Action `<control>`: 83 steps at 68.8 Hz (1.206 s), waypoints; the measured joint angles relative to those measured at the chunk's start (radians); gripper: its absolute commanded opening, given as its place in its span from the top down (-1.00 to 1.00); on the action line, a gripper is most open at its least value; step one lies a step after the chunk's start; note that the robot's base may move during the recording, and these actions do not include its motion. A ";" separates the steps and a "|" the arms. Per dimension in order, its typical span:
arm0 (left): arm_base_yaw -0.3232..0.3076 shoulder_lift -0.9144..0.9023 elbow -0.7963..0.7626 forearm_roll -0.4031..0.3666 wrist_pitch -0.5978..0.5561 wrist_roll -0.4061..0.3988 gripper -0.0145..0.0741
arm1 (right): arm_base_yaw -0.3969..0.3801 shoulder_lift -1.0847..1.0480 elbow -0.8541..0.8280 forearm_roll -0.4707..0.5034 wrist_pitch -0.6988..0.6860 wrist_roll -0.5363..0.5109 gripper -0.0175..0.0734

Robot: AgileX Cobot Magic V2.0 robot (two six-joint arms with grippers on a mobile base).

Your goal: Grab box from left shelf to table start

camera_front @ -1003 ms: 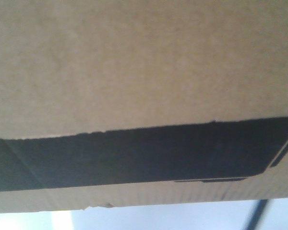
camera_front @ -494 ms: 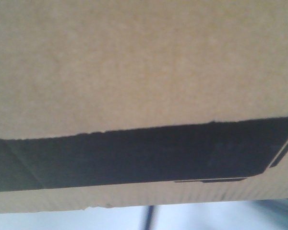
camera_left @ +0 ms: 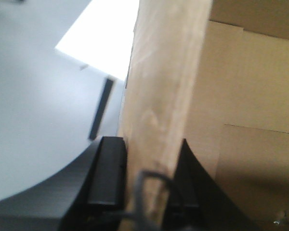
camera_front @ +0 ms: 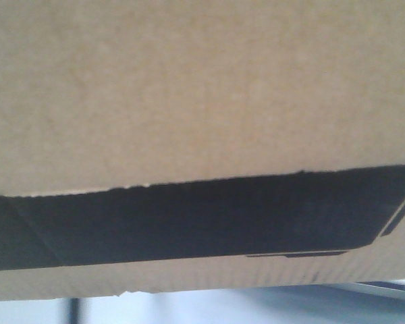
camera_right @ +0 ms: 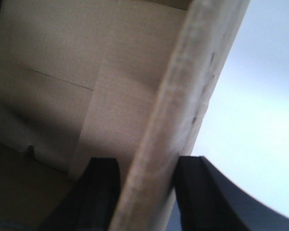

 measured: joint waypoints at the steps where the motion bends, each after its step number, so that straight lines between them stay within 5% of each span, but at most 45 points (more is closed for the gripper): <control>1: 0.000 0.000 0.000 0.000 0.000 0.000 0.88 | 0.000 0.000 0.000 0.000 0.000 0.000 0.49; 83: 0.000 0.000 0.000 -0.001 0.000 0.000 0.88 | 0.000 0.000 0.000 -0.002 0.002 0.000 0.49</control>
